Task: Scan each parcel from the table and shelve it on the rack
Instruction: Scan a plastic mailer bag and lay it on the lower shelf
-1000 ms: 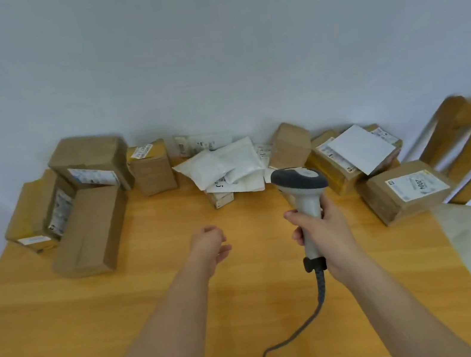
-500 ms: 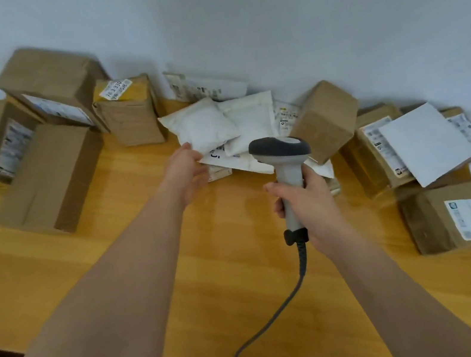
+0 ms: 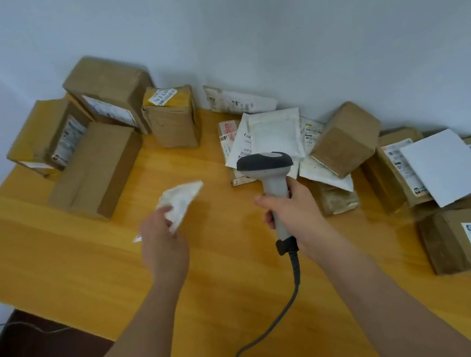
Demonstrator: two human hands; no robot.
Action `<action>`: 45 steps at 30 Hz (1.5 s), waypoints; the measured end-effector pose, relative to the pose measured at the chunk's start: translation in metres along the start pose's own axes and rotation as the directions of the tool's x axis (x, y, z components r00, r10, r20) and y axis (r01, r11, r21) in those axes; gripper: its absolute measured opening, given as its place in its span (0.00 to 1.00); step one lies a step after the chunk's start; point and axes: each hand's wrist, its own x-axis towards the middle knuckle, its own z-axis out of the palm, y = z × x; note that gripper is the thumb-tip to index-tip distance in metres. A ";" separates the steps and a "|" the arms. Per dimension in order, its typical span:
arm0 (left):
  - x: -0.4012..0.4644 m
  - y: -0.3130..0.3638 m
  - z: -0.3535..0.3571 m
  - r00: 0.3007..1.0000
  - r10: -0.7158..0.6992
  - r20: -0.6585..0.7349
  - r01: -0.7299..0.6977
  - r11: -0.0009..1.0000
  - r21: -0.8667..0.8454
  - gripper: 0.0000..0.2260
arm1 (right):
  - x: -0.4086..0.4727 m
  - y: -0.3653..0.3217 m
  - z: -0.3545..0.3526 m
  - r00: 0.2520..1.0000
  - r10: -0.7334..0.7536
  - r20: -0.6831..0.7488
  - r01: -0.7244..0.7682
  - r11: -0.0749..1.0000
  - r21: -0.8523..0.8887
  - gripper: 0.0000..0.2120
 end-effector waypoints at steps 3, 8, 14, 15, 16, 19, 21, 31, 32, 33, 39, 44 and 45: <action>-0.026 -0.043 0.000 0.935 0.109 0.338 -0.204 0.944 0.260 0.19 | -0.007 0.006 0.017 0.999 0.000 0.039 0.001 0.999 -0.034 0.09; -0.051 -0.070 -0.005 0.897 0.027 0.442 -0.149 0.958 0.244 0.16 | -0.016 0.027 0.039 0.994 0.039 0.105 -0.027 0.993 -0.112 0.08; -0.052 -0.069 -0.007 0.935 0.019 0.355 -0.151 0.925 0.348 0.34 | -0.028 0.033 0.052 0.987 0.066 0.143 -0.049 0.992 -0.120 0.06; -0.051 -0.067 -0.006 0.905 -0.029 0.425 -0.147 0.915 0.375 0.37 | -0.030 0.033 0.052 0.986 0.063 0.154 -0.044 0.991 -0.124 0.06; -0.050 -0.065 -0.005 0.864 -0.077 0.498 -0.154 0.901 0.407 0.39 | -0.032 0.032 0.053 0.985 0.059 0.164 -0.037 0.990 -0.133 0.07; -0.052 -0.057 -0.002 0.798 -0.134 0.588 -0.175 0.881 0.438 0.39 | -0.036 0.031 0.052 0.983 0.047 0.179 -0.021 0.989 -0.145 0.09; -0.054 -0.051 -0.001 0.792 -0.125 0.598 -0.171 0.895 0.413 0.38 | -0.038 0.030 0.051 0.981 0.054 0.185 -0.030 0.991 -0.131 0.10; -0.050 -0.030 0.010 0.822 -0.086 0.564 -0.222 0.862 0.455 0.33 | -0.043 0.023 0.051 0.975 0.154 0.161 -0.151 0.988 -0.032 0.06; -0.051 -0.028 0.011 0.800 -0.105 0.591 -0.205 0.877 0.434 0.34 | -0.043 0.023 0.052 0.974 0.169 0.149 -0.168 0.986 -0.019 0.07; -0.053 -0.026 0.013 0.784 -0.110 0.612 -0.197 0.889 0.413 0.35 | -0.043 0.022 0.053 0.974 0.178 0.141 -0.178 0.984 -0.014 0.08; -0.056 -0.018 0.017 0.766 -0.105 0.634 -0.207 0.894 0.398 0.36 | -0.048 0.013 0.054 0.969 0.163 0.184 -0.170 0.985 0.022 0.09; -0.046 -0.016 0.020 0.707 -0.139 0.693 -0.240 0.875 0.420 0.35 | -0.054 0.005 0.055 0.965 0.140 0.221 -0.143 0.990 0.000 0.07; -0.043 -0.016 0.021 0.697 -0.150 0.702 -0.239 0.873 0.424 0.35 | -0.055 0.004 0.055 0.965 0.142 0.221 -0.146 0.989 0.005 0.07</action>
